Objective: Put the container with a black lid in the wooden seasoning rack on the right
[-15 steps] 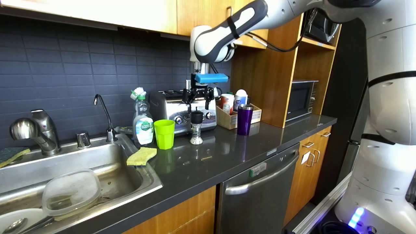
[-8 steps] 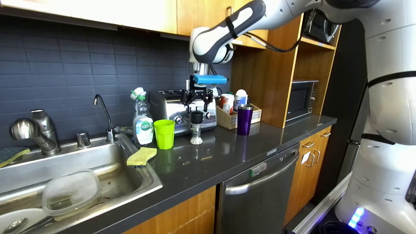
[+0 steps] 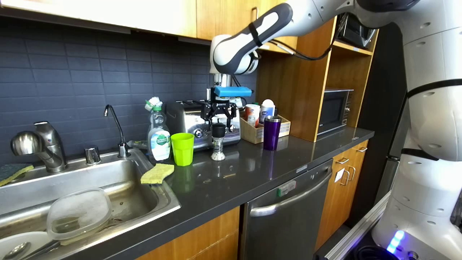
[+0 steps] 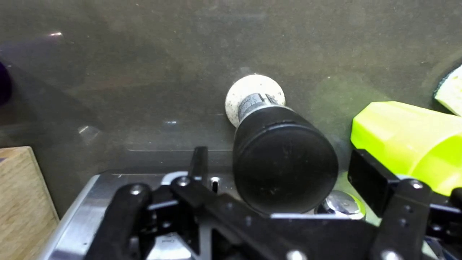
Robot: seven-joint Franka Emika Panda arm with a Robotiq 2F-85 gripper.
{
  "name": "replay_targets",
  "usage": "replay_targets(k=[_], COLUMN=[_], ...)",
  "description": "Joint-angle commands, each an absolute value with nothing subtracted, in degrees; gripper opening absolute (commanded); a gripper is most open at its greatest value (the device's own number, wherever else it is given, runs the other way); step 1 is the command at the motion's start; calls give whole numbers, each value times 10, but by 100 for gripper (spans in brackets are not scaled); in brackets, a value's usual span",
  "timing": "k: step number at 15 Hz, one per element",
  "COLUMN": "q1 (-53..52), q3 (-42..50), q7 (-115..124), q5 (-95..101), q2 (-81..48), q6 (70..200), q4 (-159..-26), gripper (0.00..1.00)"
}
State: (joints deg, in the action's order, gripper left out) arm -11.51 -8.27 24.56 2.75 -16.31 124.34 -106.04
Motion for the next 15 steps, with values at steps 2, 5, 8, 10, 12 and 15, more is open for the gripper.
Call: replay_targets(k=[2,5,8,10,12,15], q1=[-123,-123,-123,-123,-123,-123], q3=[-75,-74,-73,-73,-73,-73], q7=[244,245,245,245,245,246], q5=[24,24,24,24,24,24], q2=[-170,-170,-169,-168,-168,-165], q6=[1240,1243,1243,1243,1243,1239], q4=[-1055,-1059,-1059,-1060,-1060,-1061], gripper=[100,76,60,45,39,39])
